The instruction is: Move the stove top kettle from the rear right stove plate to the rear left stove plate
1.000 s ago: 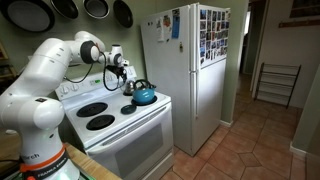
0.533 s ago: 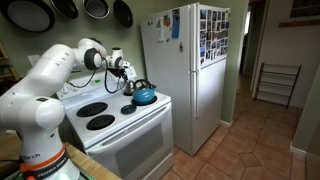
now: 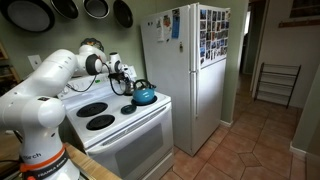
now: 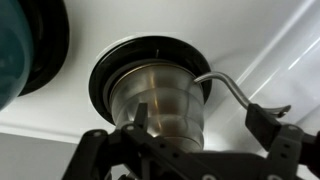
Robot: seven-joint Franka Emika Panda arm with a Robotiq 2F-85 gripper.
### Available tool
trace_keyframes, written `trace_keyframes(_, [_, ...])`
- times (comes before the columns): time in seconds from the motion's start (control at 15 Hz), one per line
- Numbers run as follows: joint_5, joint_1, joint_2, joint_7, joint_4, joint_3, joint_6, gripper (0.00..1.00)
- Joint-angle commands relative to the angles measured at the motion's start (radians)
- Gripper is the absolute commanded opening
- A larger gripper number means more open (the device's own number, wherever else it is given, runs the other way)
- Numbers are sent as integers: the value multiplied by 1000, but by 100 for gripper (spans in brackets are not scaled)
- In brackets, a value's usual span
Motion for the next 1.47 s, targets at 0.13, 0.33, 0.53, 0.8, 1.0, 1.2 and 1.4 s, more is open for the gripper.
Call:
trace_keyframes(0.13, [-115, 20, 51, -146, 81, -36, 40, 100])
trace_keyframes(0.33, [-117, 11, 63, -195, 104, -20, 104, 100])
trace_keyframes(0.53, [-97, 7, 32, -184, 68, -18, 102, 100])
trace_keyframes(0.8, [-97, 7, 44, -191, 82, -18, 109, 100])
trace_keyframes(1.0, [-102, 14, 63, -158, 104, -40, 131, 100])
trace_keyframes(1.2, [-110, 18, 77, -138, 117, -61, 160, 100])
trace_keyframes(1.4, [-106, 19, 88, -122, 127, -72, 198, 100])
